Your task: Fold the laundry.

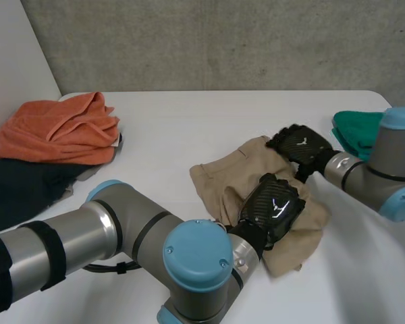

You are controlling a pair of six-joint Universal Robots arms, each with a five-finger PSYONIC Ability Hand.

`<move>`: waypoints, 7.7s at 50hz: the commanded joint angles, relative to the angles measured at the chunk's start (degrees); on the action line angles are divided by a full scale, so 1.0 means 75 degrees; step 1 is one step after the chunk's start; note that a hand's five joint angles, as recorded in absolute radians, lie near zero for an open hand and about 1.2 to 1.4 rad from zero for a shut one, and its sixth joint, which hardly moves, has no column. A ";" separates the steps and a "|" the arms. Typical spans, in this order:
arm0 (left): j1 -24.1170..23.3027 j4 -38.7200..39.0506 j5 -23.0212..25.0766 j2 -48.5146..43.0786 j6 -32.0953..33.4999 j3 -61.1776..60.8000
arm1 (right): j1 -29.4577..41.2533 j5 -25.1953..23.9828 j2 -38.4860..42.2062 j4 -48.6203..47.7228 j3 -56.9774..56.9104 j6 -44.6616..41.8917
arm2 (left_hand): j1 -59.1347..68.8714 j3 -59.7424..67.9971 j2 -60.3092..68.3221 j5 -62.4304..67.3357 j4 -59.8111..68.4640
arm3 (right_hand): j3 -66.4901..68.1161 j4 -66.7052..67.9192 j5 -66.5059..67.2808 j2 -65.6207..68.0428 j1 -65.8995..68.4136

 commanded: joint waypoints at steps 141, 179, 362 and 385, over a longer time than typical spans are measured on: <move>0.2782 -0.0972 -0.0834 0.7224 -0.1957 0.0315 | 0.0808 0.2168 -0.6899 0.0673 -0.0322 0.2384 | 0.2457 0.2791 0.2654 0.2777 0.2726 | 0.8313 0.8290 0.8371 0.8328 0.8294; 0.4598 0.0047 0.0152 -0.0488 -0.3537 0.3728 | 0.1371 0.4840 0.0274 -0.2069 -0.2679 0.1072 | -0.6877 -0.6542 -0.6679 -0.6557 -0.6608 | -0.1020 -0.1043 -0.0963 -0.1006 -0.1040; 0.4223 0.1500 0.0162 0.2876 -0.1758 0.1398 | 0.1582 0.4009 -0.2623 -0.4542 -0.0324 0.1189 | 0.2457 0.2791 0.2654 0.2777 0.2726 | 0.8313 0.8290 0.8371 0.8328 0.8294; 0.3766 -0.1743 0.0174 0.4574 -0.0786 -0.4381 | 0.1476 0.3200 -0.2855 -0.0337 0.3238 0.0417 | 0.2457 0.2791 0.2654 0.2777 0.2726 | 0.8313 0.8290 0.8371 0.8328 0.8294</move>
